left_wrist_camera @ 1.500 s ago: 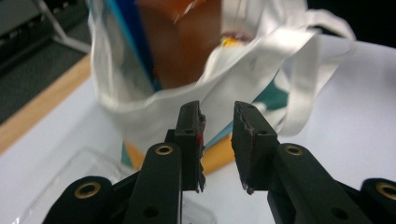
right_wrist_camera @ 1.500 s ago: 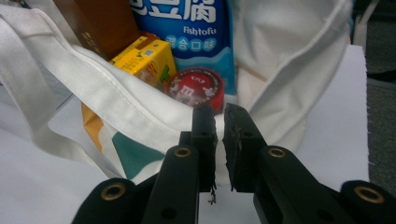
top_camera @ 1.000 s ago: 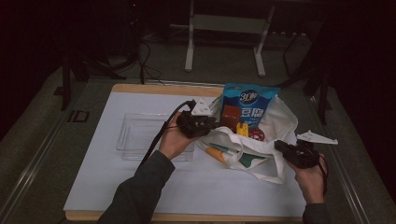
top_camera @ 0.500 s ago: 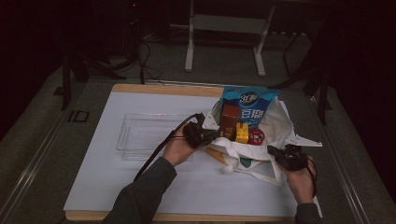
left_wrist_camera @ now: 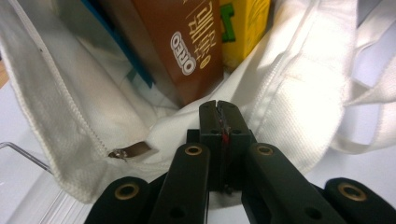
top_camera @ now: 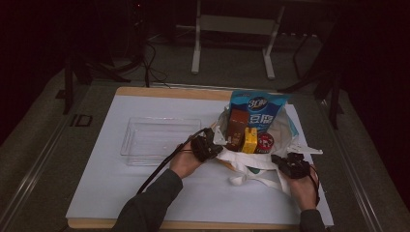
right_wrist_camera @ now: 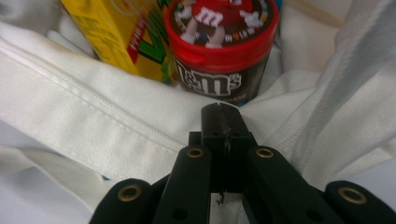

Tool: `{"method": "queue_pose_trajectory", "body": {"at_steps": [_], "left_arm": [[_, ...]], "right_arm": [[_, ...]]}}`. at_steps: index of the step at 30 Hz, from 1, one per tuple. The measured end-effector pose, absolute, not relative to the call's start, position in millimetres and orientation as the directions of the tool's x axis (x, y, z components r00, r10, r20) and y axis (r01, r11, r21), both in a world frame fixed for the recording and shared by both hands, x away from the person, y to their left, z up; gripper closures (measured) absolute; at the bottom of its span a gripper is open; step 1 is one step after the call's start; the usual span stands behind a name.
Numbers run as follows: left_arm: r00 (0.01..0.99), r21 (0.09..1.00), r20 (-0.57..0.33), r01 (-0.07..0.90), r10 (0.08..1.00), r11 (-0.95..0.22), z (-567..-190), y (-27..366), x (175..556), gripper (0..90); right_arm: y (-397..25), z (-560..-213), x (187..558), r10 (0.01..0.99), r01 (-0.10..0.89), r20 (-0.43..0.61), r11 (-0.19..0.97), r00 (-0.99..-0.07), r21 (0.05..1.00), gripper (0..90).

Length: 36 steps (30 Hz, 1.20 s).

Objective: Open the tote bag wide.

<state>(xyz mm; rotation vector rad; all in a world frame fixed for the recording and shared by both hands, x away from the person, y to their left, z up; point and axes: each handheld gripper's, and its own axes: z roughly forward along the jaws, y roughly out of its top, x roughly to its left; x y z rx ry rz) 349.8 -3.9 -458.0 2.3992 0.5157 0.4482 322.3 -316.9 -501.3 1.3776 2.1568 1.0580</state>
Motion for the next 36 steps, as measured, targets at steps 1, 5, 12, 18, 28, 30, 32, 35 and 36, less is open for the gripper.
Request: {"method": "queue_pose_trajectory", "body": {"at_steps": [1, 5, 12, 18, 28, 30, 32, 35, 36], "left_arm": [[0.864, 0.644, 0.185, 0.253, 0.468, -0.722, -460.1, -5.2, 350.2, 89.8], [0.860, 0.625, 0.194, 0.262, 0.471, -0.736, -466.9, -9.2, 351.7, 89.9], [0.860, 0.622, 0.170, 0.286, 0.482, -0.729, -472.1, -8.7, 356.3, 89.6], [0.860, 0.673, 0.149, 0.273, 0.488, -0.687, -455.6, 2.3, 353.6, 82.7], [0.848, 0.740, 0.180, 0.217, 0.498, -0.637, -419.0, 21.6, 349.9, 78.1], [0.838, 0.754, 0.193, 0.206, 0.510, -0.624, -411.9, 25.5, 349.6, 76.8], [0.828, 0.765, 0.201, 0.201, 0.524, -0.612, -405.4, 28.9, 350.0, 75.7], [0.811, 0.771, 0.218, 0.198, 0.542, -0.605, -398.7, 31.7, 351.8, 73.5], [0.804, 0.771, 0.228, 0.195, 0.549, -0.606, -397.7, 31.8, 352.7, 72.6]], "right_arm": [[-316.8, -503.6, 323.3, 0.888, 0.613, 0.084, 0.242, -0.453, 0.752, 90.0], [-316.2, -511.3, 326.8, 0.889, 0.629, 0.088, 0.245, -0.450, 0.738, 90.0], [-313.3, -512.1, 329.3, 0.893, 0.640, 0.069, 0.262, -0.444, 0.722, 90.0], [-316.6, -491.1, 322.6, 0.886, 0.607, 0.046, 0.278, -0.462, 0.744, 86.7], [-330.3, -444.0, 316.5, 0.898, 0.527, 0.019, 0.241, -0.440, 0.815, 81.3], [-332.1, -435.0, 316.9, 0.905, 0.512, 0.008, 0.233, -0.425, 0.827, 77.7], [-335.0, -425.8, 317.3, 0.916, 0.493, -0.007, 0.223, -0.402, 0.841, 75.3], [-341.1, -413.6, 318.1, 0.932, 0.471, -0.002, 0.186, -0.363, 0.862, 73.1], [-342.8, -410.5, 318.4, 0.935, 0.463, -0.002, 0.177, -0.355, 0.868, 71.9]]}}
